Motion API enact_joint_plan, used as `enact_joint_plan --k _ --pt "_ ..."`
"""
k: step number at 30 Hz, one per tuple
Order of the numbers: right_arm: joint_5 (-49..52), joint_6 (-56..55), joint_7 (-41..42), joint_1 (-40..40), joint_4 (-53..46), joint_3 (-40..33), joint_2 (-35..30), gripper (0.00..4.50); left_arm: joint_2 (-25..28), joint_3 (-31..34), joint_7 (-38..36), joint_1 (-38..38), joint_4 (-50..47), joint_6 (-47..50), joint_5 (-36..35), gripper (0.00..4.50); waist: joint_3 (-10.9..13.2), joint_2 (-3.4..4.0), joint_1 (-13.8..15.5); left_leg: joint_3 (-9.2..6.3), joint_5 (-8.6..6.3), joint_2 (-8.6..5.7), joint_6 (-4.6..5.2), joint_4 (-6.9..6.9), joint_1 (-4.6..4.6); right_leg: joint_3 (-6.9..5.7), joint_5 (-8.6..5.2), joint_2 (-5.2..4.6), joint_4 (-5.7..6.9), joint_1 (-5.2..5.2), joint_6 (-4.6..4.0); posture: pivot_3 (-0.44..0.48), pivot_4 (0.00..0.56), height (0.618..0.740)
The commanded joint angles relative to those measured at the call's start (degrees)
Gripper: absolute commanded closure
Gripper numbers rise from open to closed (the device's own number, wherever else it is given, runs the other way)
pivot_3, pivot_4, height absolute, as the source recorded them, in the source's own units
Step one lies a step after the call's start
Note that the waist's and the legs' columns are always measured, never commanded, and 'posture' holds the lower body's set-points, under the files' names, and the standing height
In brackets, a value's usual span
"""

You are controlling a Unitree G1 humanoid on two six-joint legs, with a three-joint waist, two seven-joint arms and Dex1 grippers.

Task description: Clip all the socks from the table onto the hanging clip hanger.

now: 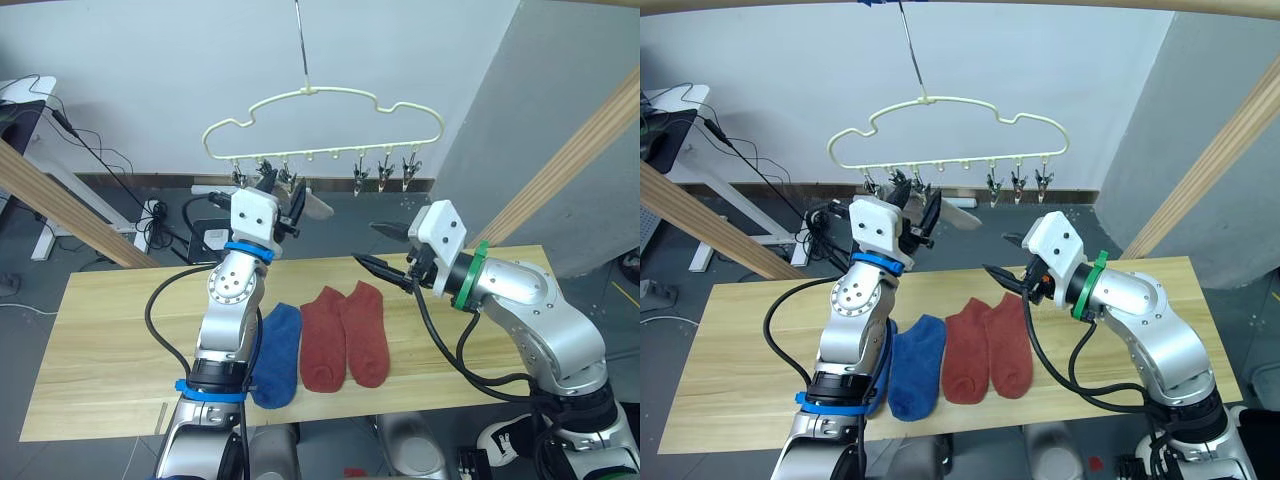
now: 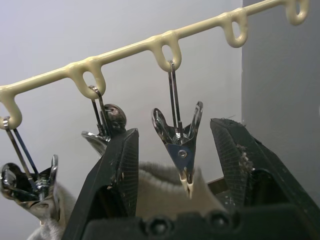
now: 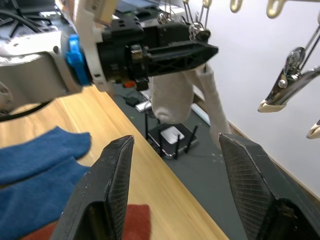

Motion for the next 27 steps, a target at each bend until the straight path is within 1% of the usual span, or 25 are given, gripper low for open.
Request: enact_joint_plan --k 1,16,19,25,27 --pt "1.77 -1.76 0.16 -0.16 -2.59 -1.73 0.17 1.67 -0.42 -0.24 0.6 -0.08 -3.36 -0.09 0.16 2.01 0.0 0.0 -0.02 0.0 0.0 0.0 0.0 0.0 0.0 0.0 0.0 0.0 0.0 0.0 0.0 -0.323 0.293 0.74" --pt "2.64 -3.56 -0.38 -0.87 -1.67 -2.02 0.25 1.67 -0.29 -0.42 0.59 -1.14 -3.07 0.18 0.01 2.01 0.0 0.0 -0.76 0.0 0.0 0.0 0.0 0.01 0.01 0.0 0.0 0.0 0.02 0.0 0.0 -0.322 0.292 0.74" --pt "2.76 -3.6 -0.3 -0.8 -1.64 -2.18 0.09 1.67 -0.17 -0.55 0.51 -1.16 -3.07 0.03 0.2 2.47 0.0 0.0 -0.77 0.0 0.0 0.0 0.0 0.01 0.01 0.01 0.0 0.0 0.02 0.01 0.0 -0.322 0.292 0.74" --pt "2.94 -3.7 -0.22 -0.52 -1.71 -2.19 -0.29 1.67 0.17 -0.62 0.67 -1.38 -3.03 -0.43 0.83 4.01 0.0 0.0 -0.77 0.0 0.0 0.0 0.0 0.01 0.01 0.0 0.0 0.0 0.02 0.0 0.0 -0.32 0.293 0.74" --pt "2.95 -3.7 -0.23 -0.41 -1.75 -2.13 -0.32 1.67 0.29 -0.54 0.68 -1.47 -3.01 -0.46 0.97 4.24 0.0 0.0 -0.77 0.0 0.0 0.0 0.0 0.01 0.01 0.0 0.0 0.0 0.02 0.01 0.0 -0.32 0.293 0.74"
